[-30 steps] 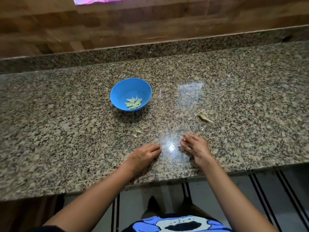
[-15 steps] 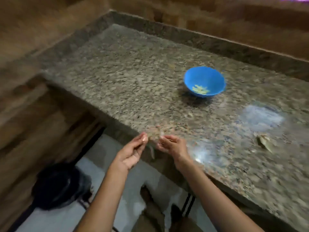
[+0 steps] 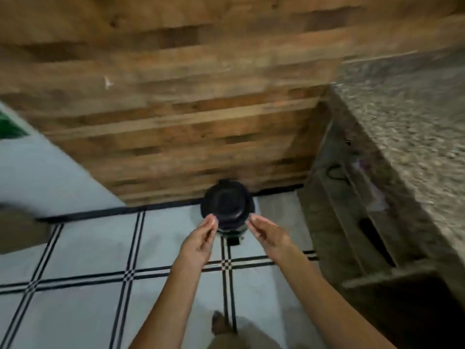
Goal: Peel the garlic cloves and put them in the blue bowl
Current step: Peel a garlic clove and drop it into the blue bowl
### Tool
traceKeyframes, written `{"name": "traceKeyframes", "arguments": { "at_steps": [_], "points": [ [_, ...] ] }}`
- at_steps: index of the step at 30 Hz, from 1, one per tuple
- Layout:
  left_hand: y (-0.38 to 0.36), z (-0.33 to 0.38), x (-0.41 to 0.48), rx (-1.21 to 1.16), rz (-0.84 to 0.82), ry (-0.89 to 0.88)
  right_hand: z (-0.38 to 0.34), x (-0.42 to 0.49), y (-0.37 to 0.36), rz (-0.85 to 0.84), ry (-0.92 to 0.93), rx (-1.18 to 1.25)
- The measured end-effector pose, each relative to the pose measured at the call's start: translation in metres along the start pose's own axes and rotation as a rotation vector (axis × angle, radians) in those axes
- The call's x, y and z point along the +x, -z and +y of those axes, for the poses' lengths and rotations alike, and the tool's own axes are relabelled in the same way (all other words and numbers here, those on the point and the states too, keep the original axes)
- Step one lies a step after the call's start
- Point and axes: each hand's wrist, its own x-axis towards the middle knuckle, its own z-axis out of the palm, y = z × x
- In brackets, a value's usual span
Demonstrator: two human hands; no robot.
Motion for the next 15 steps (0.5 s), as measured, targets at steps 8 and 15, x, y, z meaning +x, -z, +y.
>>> {"name": "traceKeyframes", "arguments": {
  "at_steps": [8,15],
  "points": [
    [0.014,0.069,0.061,0.023,-0.028,0.103,0.029,0.049,-0.031,0.116,0.001,0.017],
    [0.002,0.085,0.121,0.040,-0.056,0.152,0.034,0.112,-0.039,0.145,-0.024,-0.003]
  ]
}}
